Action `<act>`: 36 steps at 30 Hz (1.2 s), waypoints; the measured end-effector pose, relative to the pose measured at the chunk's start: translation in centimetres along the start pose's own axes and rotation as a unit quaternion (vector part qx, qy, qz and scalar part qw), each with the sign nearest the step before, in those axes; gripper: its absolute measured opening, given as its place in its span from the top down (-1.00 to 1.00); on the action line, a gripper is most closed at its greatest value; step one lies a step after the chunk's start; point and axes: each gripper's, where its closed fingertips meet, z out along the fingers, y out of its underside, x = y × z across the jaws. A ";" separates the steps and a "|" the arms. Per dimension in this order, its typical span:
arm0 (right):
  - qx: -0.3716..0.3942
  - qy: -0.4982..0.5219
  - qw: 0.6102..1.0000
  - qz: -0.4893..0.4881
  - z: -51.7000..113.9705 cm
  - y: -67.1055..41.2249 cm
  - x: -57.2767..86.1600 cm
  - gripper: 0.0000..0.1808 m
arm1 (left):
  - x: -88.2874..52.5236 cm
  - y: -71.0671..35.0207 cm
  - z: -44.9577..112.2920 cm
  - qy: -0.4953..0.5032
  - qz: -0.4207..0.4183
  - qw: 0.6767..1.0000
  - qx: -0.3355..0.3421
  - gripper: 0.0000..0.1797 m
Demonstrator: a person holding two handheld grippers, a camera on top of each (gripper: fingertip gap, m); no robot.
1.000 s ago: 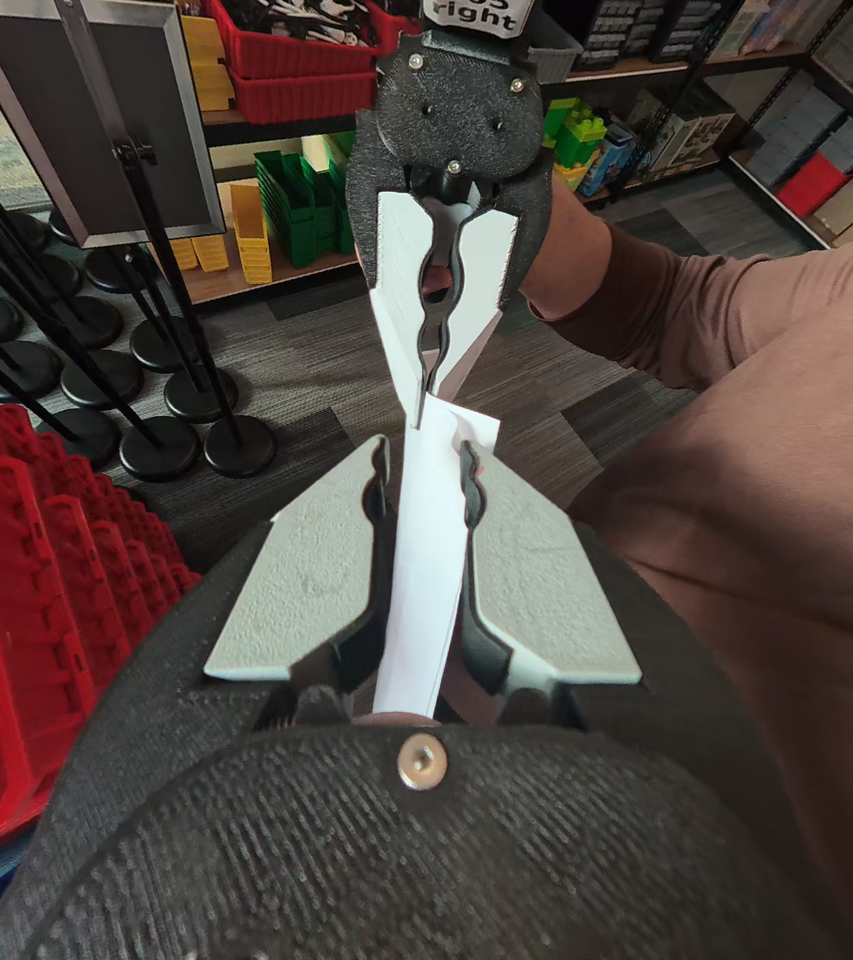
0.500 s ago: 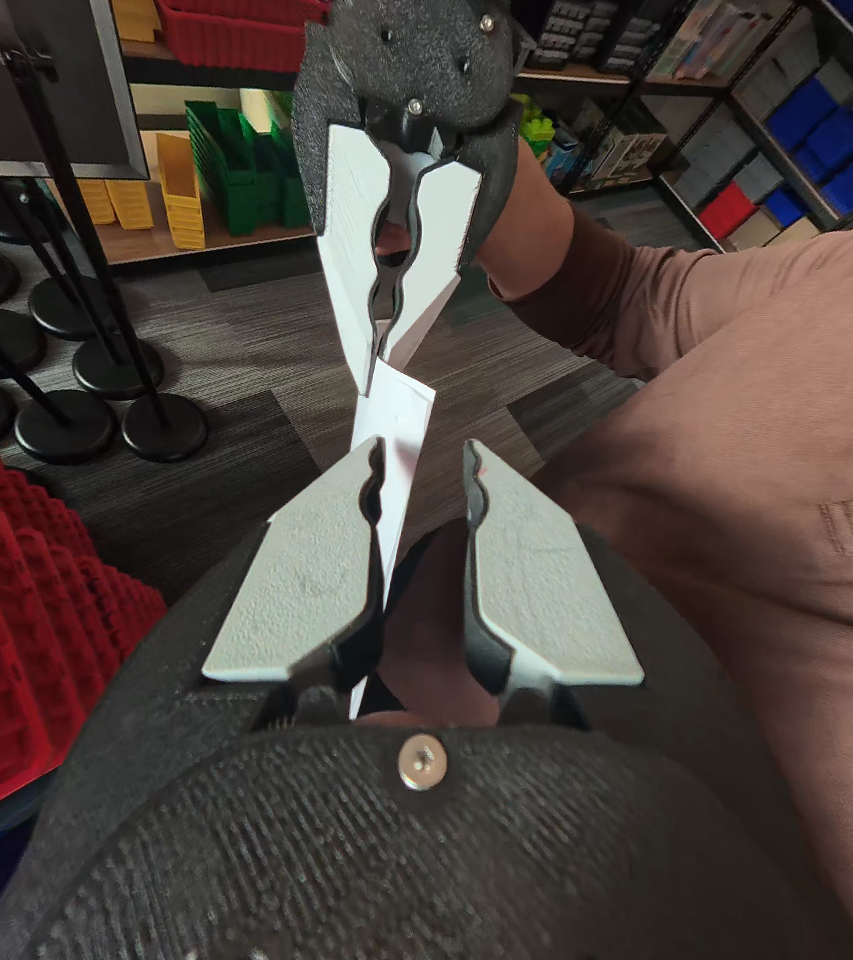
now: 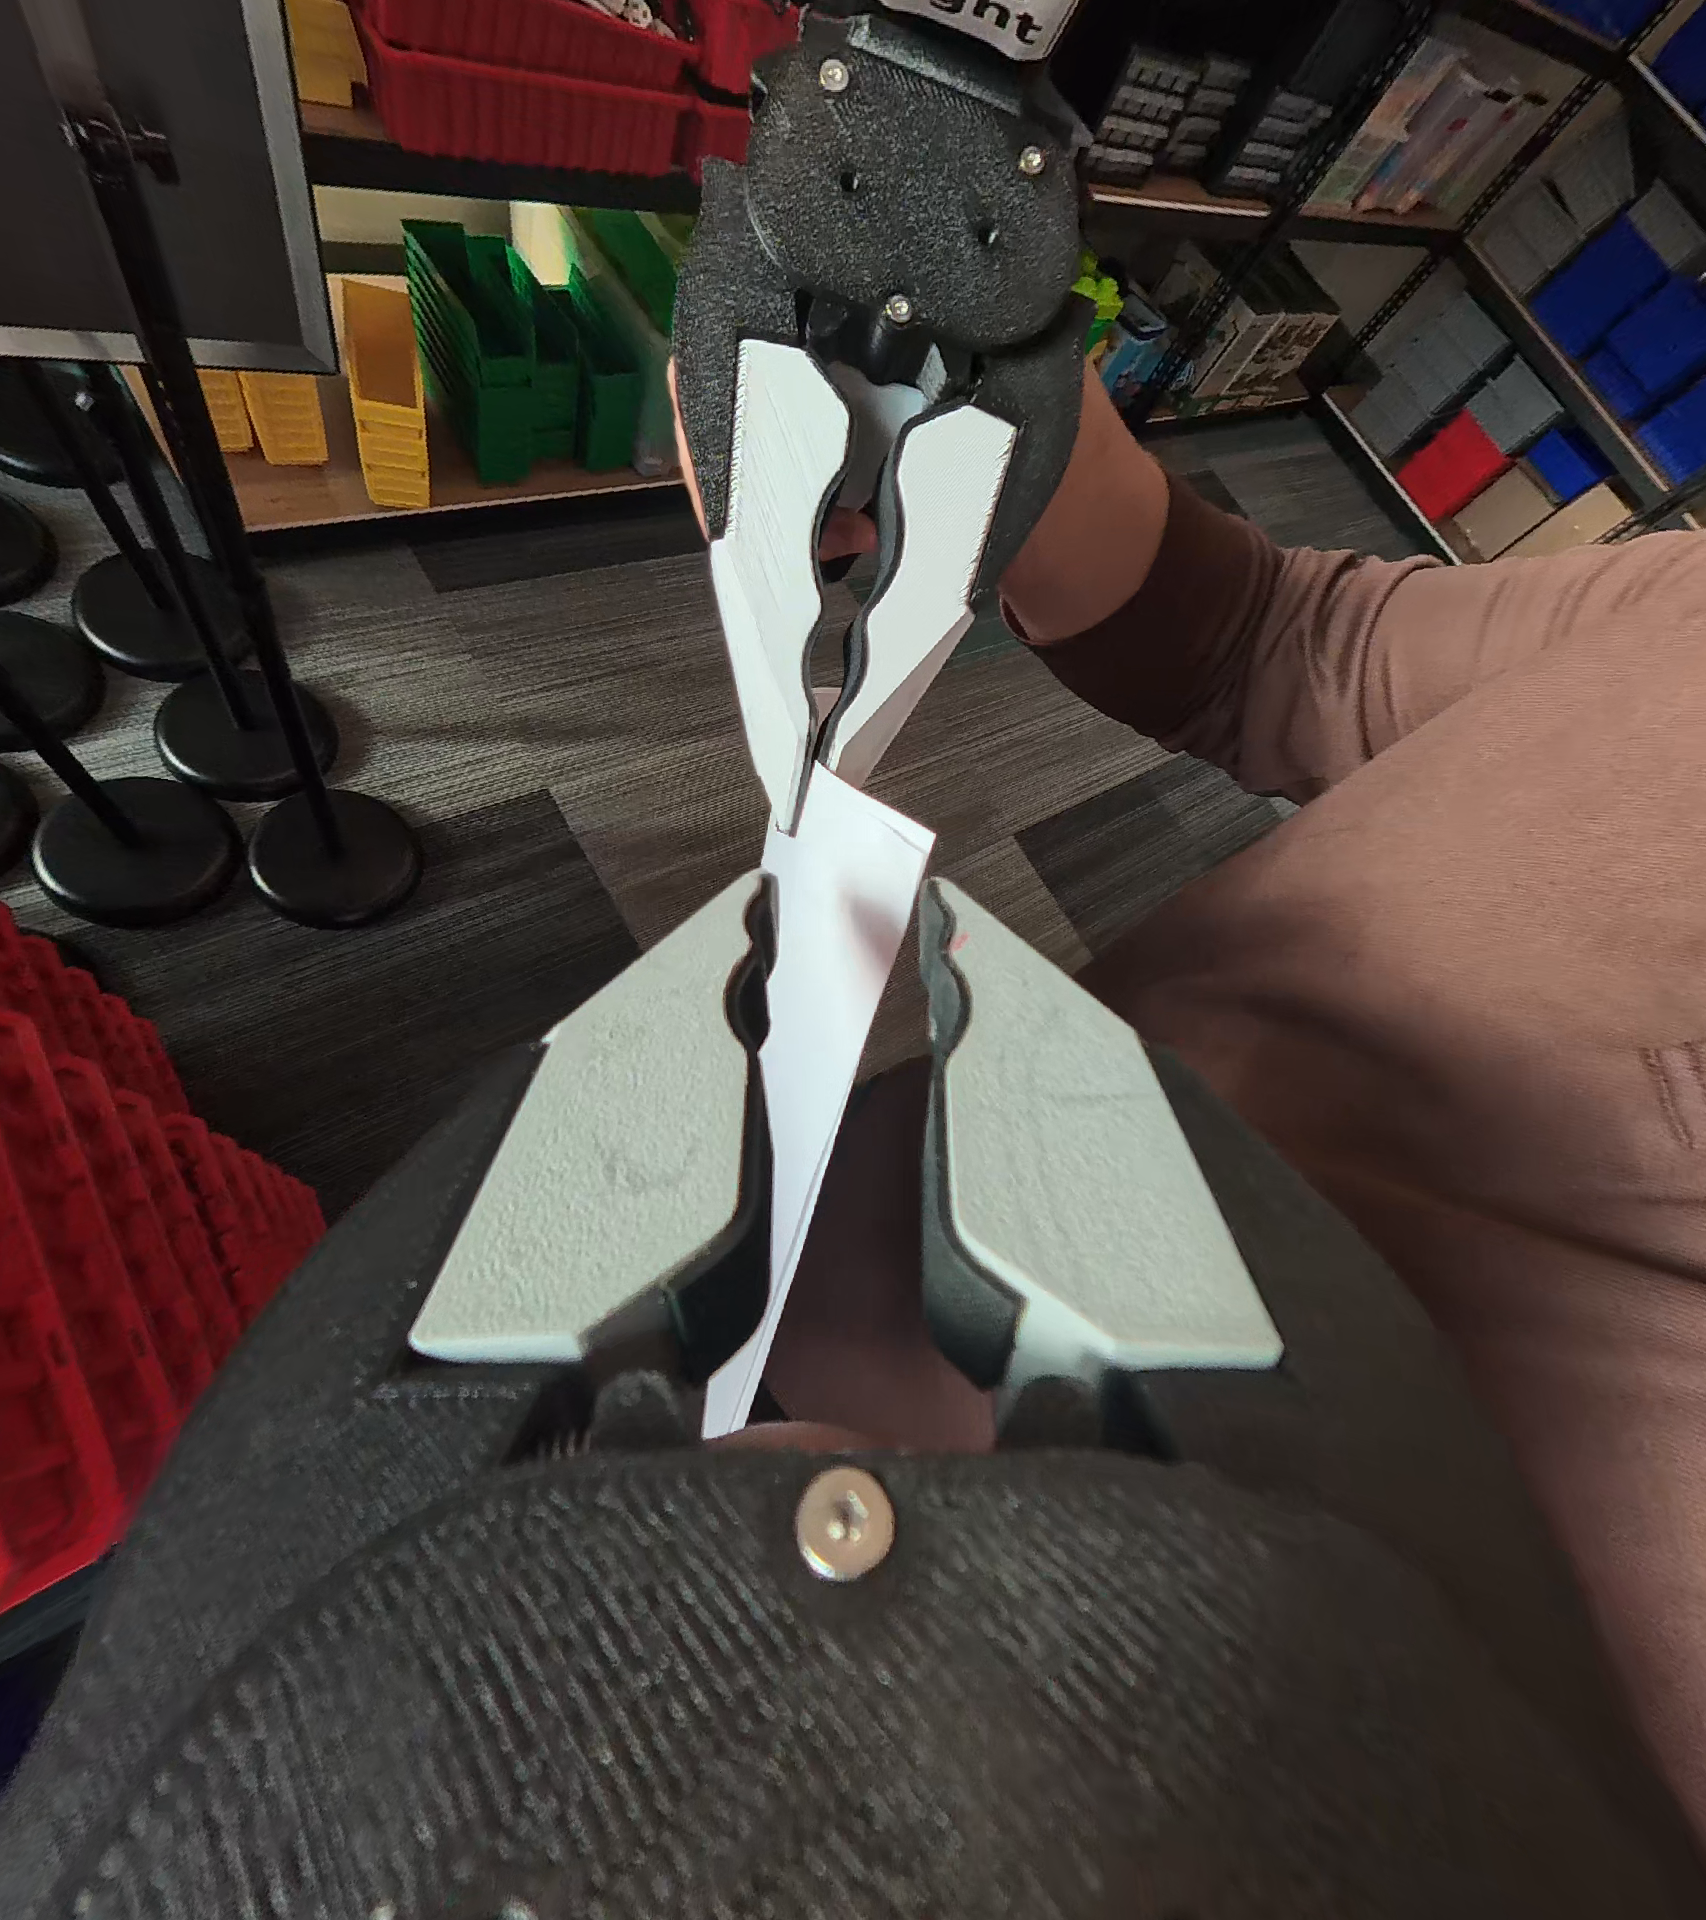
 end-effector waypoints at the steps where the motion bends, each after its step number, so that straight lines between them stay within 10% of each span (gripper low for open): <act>1: 0.001 -0.001 1.000 0.000 0.0 0.0 0.0 1.00 | -0.1 0.0 0.0 0.002 -0.004 1.000 0.001 0.71; 36: -0.027 -0.009 0.999 0.018 1.7 0.6 1.4 1.00 | -1.9 1.1 -0.6 -0.046 -0.006 0.999 0.022 0.72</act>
